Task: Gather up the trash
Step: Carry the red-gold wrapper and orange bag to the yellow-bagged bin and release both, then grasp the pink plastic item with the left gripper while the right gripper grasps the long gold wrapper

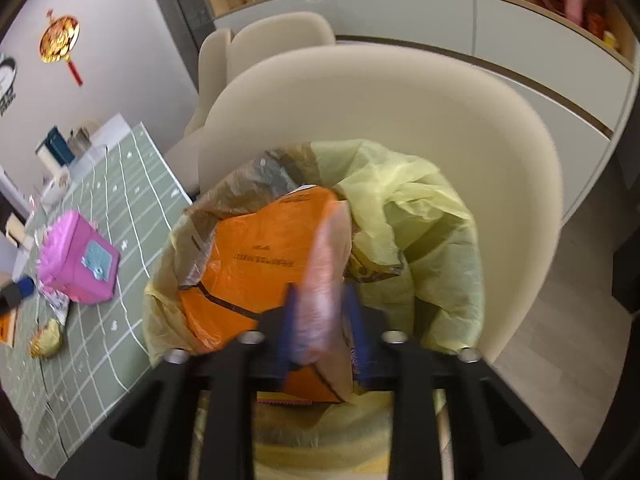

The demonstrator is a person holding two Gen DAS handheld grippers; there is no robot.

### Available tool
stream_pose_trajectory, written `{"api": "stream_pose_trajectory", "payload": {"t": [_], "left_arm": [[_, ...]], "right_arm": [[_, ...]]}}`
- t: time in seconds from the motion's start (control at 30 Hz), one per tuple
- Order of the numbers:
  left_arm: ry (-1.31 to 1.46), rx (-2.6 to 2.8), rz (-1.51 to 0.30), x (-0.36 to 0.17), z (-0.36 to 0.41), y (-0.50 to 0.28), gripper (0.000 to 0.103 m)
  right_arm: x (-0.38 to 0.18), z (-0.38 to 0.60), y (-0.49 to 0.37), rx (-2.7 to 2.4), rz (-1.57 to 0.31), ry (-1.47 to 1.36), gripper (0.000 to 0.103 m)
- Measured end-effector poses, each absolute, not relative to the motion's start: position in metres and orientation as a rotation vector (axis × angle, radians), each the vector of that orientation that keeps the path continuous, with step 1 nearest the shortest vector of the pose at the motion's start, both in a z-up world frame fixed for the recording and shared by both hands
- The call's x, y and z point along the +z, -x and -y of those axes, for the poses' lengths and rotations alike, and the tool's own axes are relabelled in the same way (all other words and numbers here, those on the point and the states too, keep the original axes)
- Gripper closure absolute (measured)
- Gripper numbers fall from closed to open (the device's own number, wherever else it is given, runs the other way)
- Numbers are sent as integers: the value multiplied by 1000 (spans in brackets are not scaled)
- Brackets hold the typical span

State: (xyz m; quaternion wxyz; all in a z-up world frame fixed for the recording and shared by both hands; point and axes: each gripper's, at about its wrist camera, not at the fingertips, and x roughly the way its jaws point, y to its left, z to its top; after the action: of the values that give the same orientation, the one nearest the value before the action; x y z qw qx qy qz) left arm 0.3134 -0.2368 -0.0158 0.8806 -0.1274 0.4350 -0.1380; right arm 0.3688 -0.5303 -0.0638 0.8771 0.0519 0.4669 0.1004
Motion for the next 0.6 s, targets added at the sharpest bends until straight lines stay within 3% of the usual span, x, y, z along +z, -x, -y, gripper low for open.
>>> {"api": "stream_pose_trajectory", "payload": {"t": [0.13, 0.6], "left_arm": [[284, -284, -925, -21, 222, -303, 55], [303, -151, -882, -26, 105, -237, 50]], "right_arm": [[-45, 536, -347, 145, -904, -121, 61], [6, 456, -277, 235, -794, -170, 60]]}}
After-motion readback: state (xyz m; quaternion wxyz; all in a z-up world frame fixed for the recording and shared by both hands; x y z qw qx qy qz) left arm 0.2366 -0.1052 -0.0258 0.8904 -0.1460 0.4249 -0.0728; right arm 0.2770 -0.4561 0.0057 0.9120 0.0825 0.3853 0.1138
